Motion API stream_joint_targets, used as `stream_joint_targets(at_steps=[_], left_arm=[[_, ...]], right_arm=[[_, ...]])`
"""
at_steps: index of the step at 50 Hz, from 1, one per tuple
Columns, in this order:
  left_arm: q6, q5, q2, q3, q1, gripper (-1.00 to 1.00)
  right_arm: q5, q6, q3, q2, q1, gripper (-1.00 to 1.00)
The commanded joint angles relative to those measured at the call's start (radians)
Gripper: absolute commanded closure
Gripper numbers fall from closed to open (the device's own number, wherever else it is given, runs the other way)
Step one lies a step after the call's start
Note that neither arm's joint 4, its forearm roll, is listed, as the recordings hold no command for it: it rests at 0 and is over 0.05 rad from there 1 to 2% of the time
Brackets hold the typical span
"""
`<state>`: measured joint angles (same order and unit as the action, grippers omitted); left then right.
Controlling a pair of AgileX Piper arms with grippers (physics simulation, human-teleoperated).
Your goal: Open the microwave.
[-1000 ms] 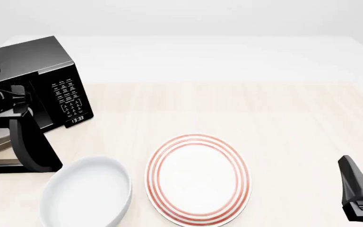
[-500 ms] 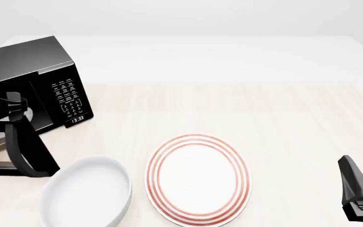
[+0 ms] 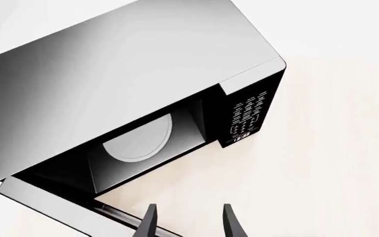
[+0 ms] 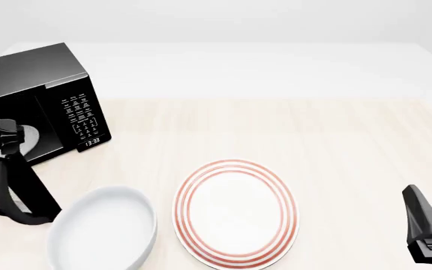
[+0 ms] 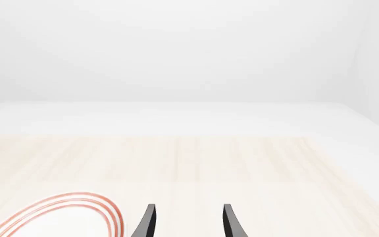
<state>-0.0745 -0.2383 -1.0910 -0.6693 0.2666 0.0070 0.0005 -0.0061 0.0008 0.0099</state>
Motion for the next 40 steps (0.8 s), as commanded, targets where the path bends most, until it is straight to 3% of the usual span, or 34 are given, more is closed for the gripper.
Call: stream_joint_targets(at_steps=[1, 40], left_arm=[[0.018, -0.012, 0.025, 0.064, 0.019, -1.00], [0.033, -0.051, 0.136, 0.133, 0.043, -1.00]], right_arm=[[0.000, 0.000, 0.000, 0.000, 0.000, -1.00], [0.000, 0.000, 0.000, 0.000, 0.000, -1.00]])
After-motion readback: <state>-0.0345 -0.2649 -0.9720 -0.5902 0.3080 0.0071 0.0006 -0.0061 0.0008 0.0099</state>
